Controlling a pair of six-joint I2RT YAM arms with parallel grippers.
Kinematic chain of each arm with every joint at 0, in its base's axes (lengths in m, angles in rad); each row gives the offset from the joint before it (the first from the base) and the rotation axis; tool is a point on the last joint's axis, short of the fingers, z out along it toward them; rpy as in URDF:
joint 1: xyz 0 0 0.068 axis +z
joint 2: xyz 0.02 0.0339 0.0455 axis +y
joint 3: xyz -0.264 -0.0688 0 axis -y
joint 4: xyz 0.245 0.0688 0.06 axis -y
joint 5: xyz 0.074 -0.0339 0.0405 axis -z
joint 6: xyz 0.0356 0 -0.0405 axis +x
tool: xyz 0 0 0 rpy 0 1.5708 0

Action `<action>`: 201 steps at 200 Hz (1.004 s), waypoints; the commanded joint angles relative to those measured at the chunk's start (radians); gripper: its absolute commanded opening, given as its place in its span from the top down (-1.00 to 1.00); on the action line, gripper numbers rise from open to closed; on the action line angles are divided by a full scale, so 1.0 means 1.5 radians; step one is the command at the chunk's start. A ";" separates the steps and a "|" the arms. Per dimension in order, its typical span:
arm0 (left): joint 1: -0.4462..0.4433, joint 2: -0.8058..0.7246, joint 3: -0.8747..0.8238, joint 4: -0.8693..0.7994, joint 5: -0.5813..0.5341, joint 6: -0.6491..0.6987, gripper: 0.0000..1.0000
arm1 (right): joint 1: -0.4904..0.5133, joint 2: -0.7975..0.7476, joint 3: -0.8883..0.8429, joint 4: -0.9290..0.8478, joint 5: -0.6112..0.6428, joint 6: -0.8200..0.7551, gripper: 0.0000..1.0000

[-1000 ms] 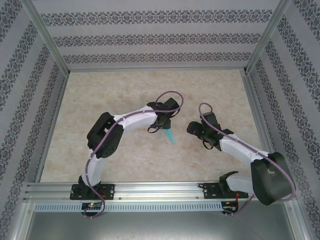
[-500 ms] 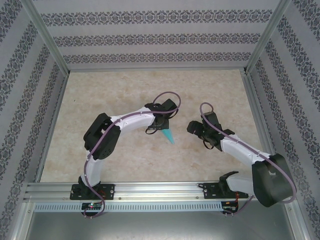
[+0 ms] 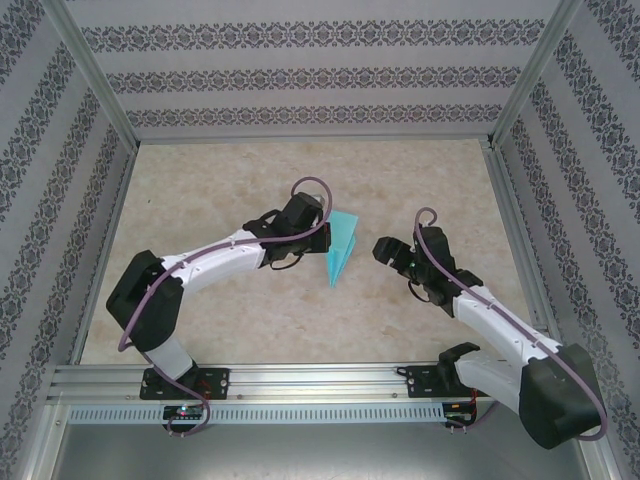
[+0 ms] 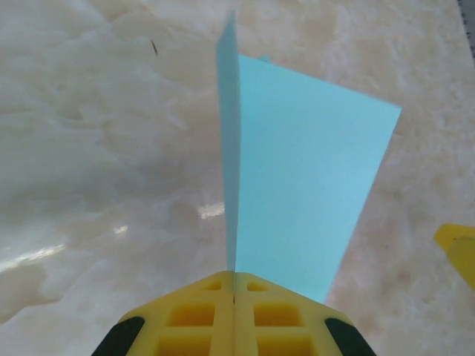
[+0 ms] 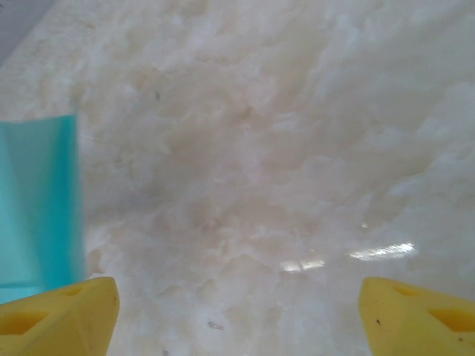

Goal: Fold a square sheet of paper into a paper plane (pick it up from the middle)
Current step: Turn over a paper plane at the center of the table.

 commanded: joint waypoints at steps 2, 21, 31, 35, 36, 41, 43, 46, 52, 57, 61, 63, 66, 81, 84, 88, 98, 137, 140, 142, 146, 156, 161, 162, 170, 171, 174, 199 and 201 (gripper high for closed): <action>0.015 0.026 -0.055 0.197 0.135 -0.013 1.00 | -0.007 -0.027 -0.012 0.054 -0.052 0.013 -0.69; 0.024 0.060 -0.078 0.271 0.176 -0.045 1.00 | 0.002 -0.021 -0.007 0.063 -0.076 0.019 -0.62; 0.027 0.079 -0.084 0.296 0.187 -0.059 1.00 | 0.013 -0.010 -0.002 0.067 -0.086 0.019 -0.55; 0.028 0.086 -0.087 0.305 0.191 -0.062 1.00 | 0.018 -0.006 0.000 0.070 -0.088 0.020 -0.51; 0.029 0.088 -0.087 0.307 0.192 -0.064 1.00 | 0.020 -0.004 0.001 0.070 -0.089 0.019 -0.50; 0.029 0.096 -0.090 0.317 0.194 -0.066 1.00 | 0.029 0.003 0.005 0.072 -0.090 0.019 -0.44; 0.029 0.098 -0.091 0.321 0.194 -0.067 1.00 | 0.033 0.006 0.006 0.073 -0.090 0.019 -0.42; 0.030 0.103 -0.093 0.325 0.194 -0.069 1.00 | 0.039 0.011 0.008 0.073 -0.090 0.019 -0.39; 0.030 0.109 -0.097 0.332 0.191 -0.073 1.00 | 0.049 0.022 0.013 0.074 -0.089 0.019 -0.32; 0.031 0.113 -0.100 0.337 0.189 -0.073 1.00 | 0.061 0.032 0.017 0.074 -0.085 0.021 -0.26; 0.030 0.115 -0.102 0.339 0.187 -0.075 1.00 | 0.068 0.040 0.020 0.074 -0.084 0.020 -0.21; 0.030 0.116 -0.104 0.339 0.186 -0.074 1.00 | 0.072 0.044 0.022 0.075 -0.083 0.020 -0.18; 0.032 0.118 -0.105 0.339 0.182 -0.075 1.00 | 0.077 0.050 0.024 0.076 -0.083 0.019 -0.13; 0.033 0.120 -0.112 0.334 0.171 -0.073 1.00 | 0.100 0.085 0.039 0.072 -0.075 0.020 0.06; 0.034 0.120 -0.114 0.333 0.168 -0.074 1.00 | 0.104 0.093 0.043 0.071 -0.072 0.021 0.08; 0.034 0.120 -0.116 0.331 0.164 -0.074 1.00 | 0.107 0.103 0.047 0.070 -0.071 0.020 0.10; 0.036 0.119 -0.121 0.326 0.158 -0.071 1.00 | 0.117 0.127 0.056 0.067 -0.066 0.016 0.12; 0.044 0.115 -0.143 0.325 0.152 -0.070 1.00 | 0.134 0.200 0.098 0.039 -0.061 -0.009 0.13; 0.044 0.115 -0.143 0.323 0.152 -0.070 1.00 | 0.134 0.204 0.101 0.036 -0.060 -0.010 0.13; 0.044 0.116 -0.143 0.322 0.151 -0.069 1.00 | 0.134 0.206 0.103 0.033 -0.059 -0.011 0.13; 0.045 0.116 -0.144 0.321 0.151 -0.069 1.00 | 0.134 0.212 0.107 0.030 -0.059 -0.014 0.13; 0.045 0.116 -0.147 0.324 0.151 -0.069 1.00 | 0.135 0.224 0.114 0.025 -0.061 -0.020 0.13; 0.045 0.116 -0.148 0.324 0.150 -0.070 1.00 | 0.135 0.230 0.119 0.022 -0.061 -0.022 0.13; 0.045 0.116 -0.148 0.324 0.150 -0.070 1.00 | 0.135 0.232 0.119 0.022 -0.061 -0.021 0.13; 0.046 0.118 -0.149 0.324 0.151 -0.069 1.00 | 0.135 0.242 0.123 0.024 -0.068 -0.025 0.12; 0.046 0.118 -0.149 0.324 0.151 -0.069 1.00 | 0.135 0.242 0.124 0.024 -0.069 -0.025 0.12; 0.046 0.118 -0.149 0.324 0.151 -0.069 1.00 | 0.136 0.244 0.125 0.024 -0.071 -0.026 0.12; 0.047 0.120 -0.148 0.323 0.153 -0.068 1.00 | 0.143 0.261 0.136 0.025 -0.084 -0.034 0.22; 0.047 0.120 -0.148 0.323 0.153 -0.068 1.00 | 0.144 0.262 0.137 0.025 -0.084 -0.034 0.23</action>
